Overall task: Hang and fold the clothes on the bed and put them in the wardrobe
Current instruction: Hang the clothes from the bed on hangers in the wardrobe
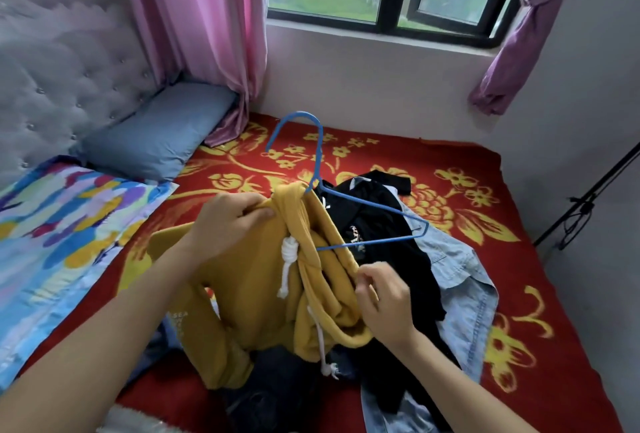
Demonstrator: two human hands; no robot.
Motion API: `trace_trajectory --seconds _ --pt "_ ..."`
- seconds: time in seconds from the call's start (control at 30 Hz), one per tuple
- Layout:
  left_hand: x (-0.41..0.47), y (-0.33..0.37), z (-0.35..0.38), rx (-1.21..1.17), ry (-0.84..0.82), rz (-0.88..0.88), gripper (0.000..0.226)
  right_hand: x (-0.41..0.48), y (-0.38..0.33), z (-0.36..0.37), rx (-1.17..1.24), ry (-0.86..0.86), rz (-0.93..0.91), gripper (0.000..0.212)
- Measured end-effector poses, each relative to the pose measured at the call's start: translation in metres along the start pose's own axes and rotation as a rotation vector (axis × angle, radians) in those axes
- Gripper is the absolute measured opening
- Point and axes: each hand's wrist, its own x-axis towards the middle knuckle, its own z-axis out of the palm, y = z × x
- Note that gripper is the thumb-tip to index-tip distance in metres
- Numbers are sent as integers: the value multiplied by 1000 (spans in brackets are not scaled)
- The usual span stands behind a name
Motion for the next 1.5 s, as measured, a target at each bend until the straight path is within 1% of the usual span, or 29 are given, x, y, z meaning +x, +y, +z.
trace_trajectory --seconds 0.07,0.13,0.2,0.27,0.3,0.37,0.4,0.43,0.47,0.5,0.53,0.57,0.6,0.67,0.7,0.77,0.83,0.9,0.93,0.97,1.03,1.1,1.17,1.2,1.27,1.33,1.37,1.43,1.5 --pt "3 2 -8 -36 29 11 17 -11 3 7 32 -178 136 17" --pt "5 5 -13 -55 41 30 16 -13 3 17 113 -333 206 36" --pt "6 8 -17 -68 50 47 15 -6 0 27 223 -423 321 50" --pt "5 10 -19 -83 63 48 14 2 0 36 317 -534 454 52" --pt "4 10 -20 -95 78 40 13 4 0 41 296 -634 490 48" --pt "3 7 -23 -127 116 24 11 1 6 45 99 -890 472 31" --pt "2 4 -27 -146 127 14 10 -2 12 41 -33 -997 433 29" --pt "-1 -2 -33 -161 138 1 11 -5 21 33 -186 -1064 362 34" --pt "-5 -10 -40 -165 149 -13 15 -5 32 20 -347 -1083 237 39" --pt "-11 -18 -47 -159 152 -34 19 -1 43 5 -501 -1025 73 41" --pt "-17 -27 -53 -147 141 -64 20 6 53 -12 -617 -908 -104 40" --pt "-24 -33 -56 -151 120 -102 17 17 56 -29 -693 -793 -236 38" --pt "-30 -40 -56 -166 103 -129 13 30 55 -45 -745 -737 -326 36" --pt "-36 -48 -54 -215 104 -171 11 55 48 -65 -814 -725 -426 35" --pt "-37 -52 -53 -218 122 -159 12 64 45 -72 -848 -721 -465 36" --pt "-38 -58 -55 -171 140 -64 19 79 39 -84 -917 -674 -535 36" --pt "-41 -62 -59 -55 159 62 12 92 36 -96 -916 -600 -584 38" --pt "-43 -67 -62 97 226 168 58 105 30 -105 -860 -518 -631 41" --pt "-43 -68 -64 156 242 231 67 111 27 -108 -832 -474 -654 41" --pt "-42 -74 -64 233 267 324 66 118 24 -110 -809 -433 -669 41" --pt "-40 -78 -65 390 303 429 50 129 16 -113 -761 -363 -674 46" --pt "-35 -77 -65 487 312 511 31 142 1 -113 -688 -317 -627 45" --pt "-31 -72 -54 554 290 558 24 156 -21 -107 -544 -287 -515 40" --pt "-29 -66 -47 554 284 547 24 164 -34 -103 -456 -286 -450 38" --pt "-24 -53 -33 483 284 479 29 179 -59 -92 -307 -287 -341 35" --pt "-20 -40 -28 357 331 394 51 190 -77 -84 -212 -291 -269 29" --pt "-18 -34 -31 271 379 337 54 196 -80 -84 -192 -283 -236 29" --pt "-16 -26 -47 66 455 210 41 206 -77 -90 -208 -253 -167 24" --pt "-13 -23 -68 -68 461 105 15 211 -63 -100 -207 -246 -78 9"
